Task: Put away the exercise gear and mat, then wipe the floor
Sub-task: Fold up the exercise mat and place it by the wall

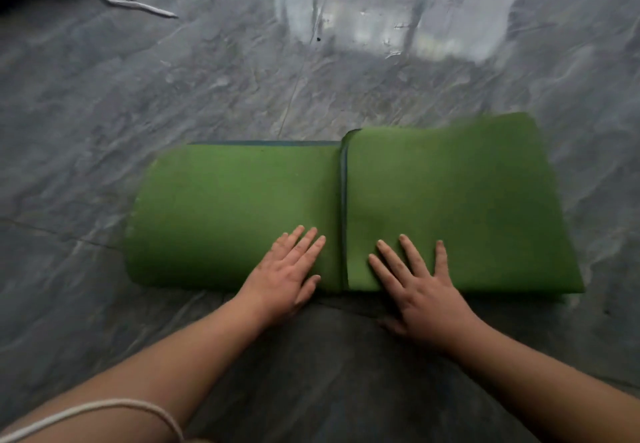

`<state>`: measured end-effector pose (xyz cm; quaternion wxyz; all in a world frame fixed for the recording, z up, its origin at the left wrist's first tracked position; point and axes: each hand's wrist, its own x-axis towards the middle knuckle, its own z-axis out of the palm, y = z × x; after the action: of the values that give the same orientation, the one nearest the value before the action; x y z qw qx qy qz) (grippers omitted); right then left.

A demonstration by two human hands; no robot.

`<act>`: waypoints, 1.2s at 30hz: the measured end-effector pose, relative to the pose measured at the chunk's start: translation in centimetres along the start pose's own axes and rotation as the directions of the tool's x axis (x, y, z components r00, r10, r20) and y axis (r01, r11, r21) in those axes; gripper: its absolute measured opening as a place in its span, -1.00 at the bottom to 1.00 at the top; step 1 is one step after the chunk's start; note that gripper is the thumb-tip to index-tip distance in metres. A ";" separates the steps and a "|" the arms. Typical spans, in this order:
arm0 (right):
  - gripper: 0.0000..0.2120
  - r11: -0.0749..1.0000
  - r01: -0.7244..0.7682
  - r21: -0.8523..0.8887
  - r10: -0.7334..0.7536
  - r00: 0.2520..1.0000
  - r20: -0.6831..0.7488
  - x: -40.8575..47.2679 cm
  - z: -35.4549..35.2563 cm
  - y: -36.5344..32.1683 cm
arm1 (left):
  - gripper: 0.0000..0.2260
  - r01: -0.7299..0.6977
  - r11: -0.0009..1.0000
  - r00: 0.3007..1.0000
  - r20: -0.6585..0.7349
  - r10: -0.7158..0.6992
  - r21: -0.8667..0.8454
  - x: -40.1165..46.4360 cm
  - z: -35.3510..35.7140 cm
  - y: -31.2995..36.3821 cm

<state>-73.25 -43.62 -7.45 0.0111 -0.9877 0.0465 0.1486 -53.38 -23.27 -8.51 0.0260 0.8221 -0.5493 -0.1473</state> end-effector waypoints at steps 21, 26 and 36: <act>-0.05 0.976 -0.157 0.148 0.180 0.972 -0.153 0.8 -4.0 -1.0 | -0.24 -0.016 0.998 0.998 0.059 0.012 0.064 -0.4 -1.5 0.3; -0.26 0.878 -0.109 0.466 0.302 0.881 -0.363 0.2 -9.2 1.2 | -0.35 -0.015 0.974 0.974 -0.225 -0.037 -0.227 1.1 -6.6 2.8; -0.29 0.606 -0.024 0.795 0.569 0.711 -0.413 1.4 -22.9 5.7 | -0.31 -0.039 0.850 0.996 -0.086 -0.008 -0.525 8.5 -22.5 7.2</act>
<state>-65.75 -50.28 14.00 0.3682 -0.8579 0.2792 -0.2248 -50.72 -36.58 12.65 0.2744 0.7847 -0.4930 -0.2567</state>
